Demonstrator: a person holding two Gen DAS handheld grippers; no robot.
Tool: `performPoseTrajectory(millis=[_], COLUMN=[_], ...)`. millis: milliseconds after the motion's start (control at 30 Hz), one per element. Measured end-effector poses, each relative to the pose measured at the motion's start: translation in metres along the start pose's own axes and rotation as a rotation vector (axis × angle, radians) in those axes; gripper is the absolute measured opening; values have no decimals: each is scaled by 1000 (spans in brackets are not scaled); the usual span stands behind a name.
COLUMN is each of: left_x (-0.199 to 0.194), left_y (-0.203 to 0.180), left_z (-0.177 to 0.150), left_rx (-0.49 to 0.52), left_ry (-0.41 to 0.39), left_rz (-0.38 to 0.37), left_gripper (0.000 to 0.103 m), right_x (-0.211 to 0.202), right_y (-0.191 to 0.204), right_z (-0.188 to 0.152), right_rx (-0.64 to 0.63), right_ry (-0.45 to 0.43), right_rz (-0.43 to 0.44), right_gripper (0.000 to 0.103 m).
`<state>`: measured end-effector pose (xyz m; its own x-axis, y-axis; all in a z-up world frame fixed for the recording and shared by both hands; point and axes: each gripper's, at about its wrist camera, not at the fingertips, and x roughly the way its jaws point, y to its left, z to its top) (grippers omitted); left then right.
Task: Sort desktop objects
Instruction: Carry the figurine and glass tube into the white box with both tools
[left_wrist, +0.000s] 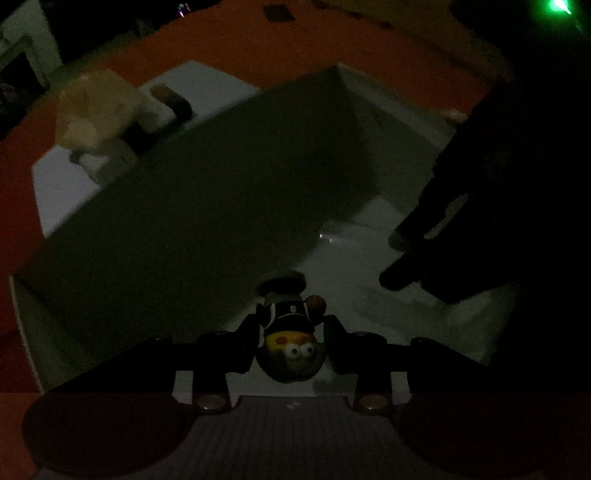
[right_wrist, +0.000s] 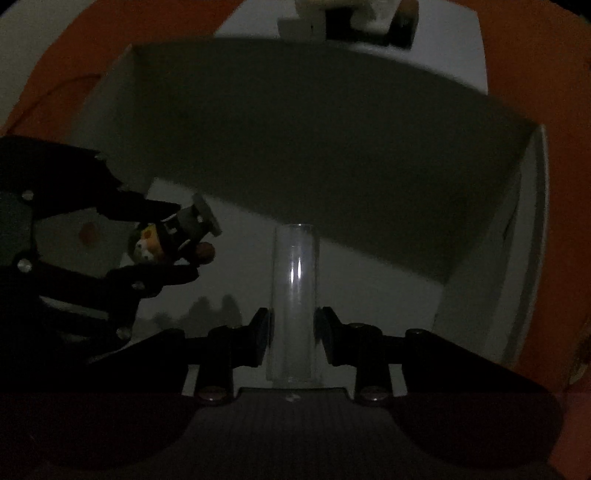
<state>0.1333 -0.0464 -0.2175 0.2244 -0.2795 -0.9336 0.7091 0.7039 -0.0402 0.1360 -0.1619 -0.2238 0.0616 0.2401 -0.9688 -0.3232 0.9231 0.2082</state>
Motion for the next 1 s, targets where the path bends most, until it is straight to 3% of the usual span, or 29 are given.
performPoseTrajectory(millis=[500,667,1000], left_x=[24,39,53], left_y=[-13,-10,-11], left_z=[0,3,6], left_rx=[29,-14,-9], left_ry=[15,59,133], left_rz=[-30,-23,-35], left_gripper=[33,33,34], right_x=[44,60,74], right_y=[4,10,15], right_z=[-11,-9,-7], right_rx=[-62,-80,-79], right_ry=[105,130,169], right_rz=[-52,-70,-76], right_gripper=[32,32,33])
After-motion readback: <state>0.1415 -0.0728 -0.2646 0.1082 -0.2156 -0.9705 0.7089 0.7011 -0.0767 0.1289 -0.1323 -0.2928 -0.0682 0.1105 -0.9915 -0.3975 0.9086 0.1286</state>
